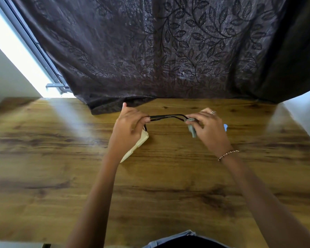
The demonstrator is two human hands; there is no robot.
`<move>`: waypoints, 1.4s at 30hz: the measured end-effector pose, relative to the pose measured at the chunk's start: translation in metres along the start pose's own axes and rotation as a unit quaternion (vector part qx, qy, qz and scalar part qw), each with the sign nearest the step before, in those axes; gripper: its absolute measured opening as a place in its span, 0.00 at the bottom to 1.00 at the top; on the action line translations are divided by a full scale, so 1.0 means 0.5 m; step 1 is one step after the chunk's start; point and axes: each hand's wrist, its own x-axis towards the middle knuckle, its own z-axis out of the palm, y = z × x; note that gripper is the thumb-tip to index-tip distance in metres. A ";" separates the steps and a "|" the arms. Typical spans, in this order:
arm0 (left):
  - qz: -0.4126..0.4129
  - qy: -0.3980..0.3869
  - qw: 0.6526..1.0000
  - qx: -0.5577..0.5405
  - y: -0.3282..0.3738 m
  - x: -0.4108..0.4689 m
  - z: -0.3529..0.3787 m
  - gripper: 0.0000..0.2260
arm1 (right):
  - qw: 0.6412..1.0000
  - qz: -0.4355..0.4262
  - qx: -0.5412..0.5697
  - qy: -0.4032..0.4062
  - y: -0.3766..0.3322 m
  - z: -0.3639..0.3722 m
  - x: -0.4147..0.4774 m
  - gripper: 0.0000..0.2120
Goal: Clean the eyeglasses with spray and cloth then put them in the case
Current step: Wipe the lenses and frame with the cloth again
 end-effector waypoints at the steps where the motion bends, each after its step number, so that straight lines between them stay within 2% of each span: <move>1: -0.003 0.006 1.000 -0.002 -0.004 -0.003 -0.004 0.12 | 1.000 0.011 -0.011 -0.007 0.008 -0.002 -0.004 0.05; 4: -0.017 0.028 0.999 0.002 -0.013 -0.009 -0.012 0.07 | 0.998 0.062 -0.020 -0.017 0.024 -0.012 -0.018 0.05; 6: -0.021 0.031 0.999 -0.002 -0.012 -0.011 -0.012 0.09 | 0.994 0.110 0.003 -0.006 0.020 -0.016 -0.024 0.05; 8: -0.026 0.032 0.999 -0.014 -0.007 -0.014 -0.006 0.12 | 0.981 0.170 0.094 -0.016 0.006 -0.016 -0.024 0.06; 11: -0.065 0.048 0.994 -0.067 0.001 -0.021 0.014 0.11 | 0.953 0.224 0.198 -0.044 -0.015 0.002 -0.026 0.07; 13: -0.127 0.066 0.978 -0.153 0.011 -0.025 0.022 0.11 | 0.932 0.267 0.238 -0.060 -0.021 0.022 -0.028 0.08; 16: -0.226 0.072 0.933 -0.271 0.027 -0.031 0.026 0.11 | 0.877 0.331 0.346 -0.049 -0.022 0.046 -0.031 0.09; 19: -0.262 0.066 0.904 -0.332 0.021 -0.042 0.033 0.11 | 0.853 0.349 0.388 -0.019 -0.016 0.051 -0.023 0.12; 21: -0.276 0.053 0.889 -0.361 0.005 -0.050 0.042 0.11 | 0.854 0.341 0.392 -0.014 -0.015 0.048 -0.016 0.12; 25: -0.280 0.037 0.869 -0.406 -0.016 -0.060 0.053 0.11 | 0.884 0.296 0.362 -0.027 -0.020 0.033 -0.009 0.09; 28: -0.332 0.047 0.847 -0.412 -0.020 -0.060 0.059 0.09 | 0.896 0.283 0.340 -0.025 -0.022 0.023 -0.008 0.08; 30: -0.390 0.085 0.848 -0.350 -0.024 -0.055 0.069 0.10 | 0.910 0.273 0.312 -0.025 -0.024 0.021 -0.006 0.09; 32: -0.416 0.148 0.864 -0.243 -0.014 -0.048 0.076 0.11 | 0.921 0.263 0.287 -0.027 -0.028 0.019 -0.004 0.09; 34: -0.357 0.186 0.904 -0.144 0.012 -0.042 0.079 0.09 | 0.925 0.259 0.276 -0.031 -0.033 0.018 -0.002 0.09; 37: -0.166 0.128 0.978 -0.018 0.061 -0.043 0.092 0.04 | 0.924 0.257 0.280 -0.044 -0.041 0.021 0.005 0.09; 40: -0.043 0.066 0.996 0.044 0.080 -0.045 0.118 0.05 | 0.912 0.280 0.297 -0.047 -0.051 0.025 0.013 0.14; 42: -0.051 0.052 0.996 0.056 0.085 -0.047 0.131 0.07 | 0.901 0.294 0.315 -0.044 -0.054 0.026 0.017 0.15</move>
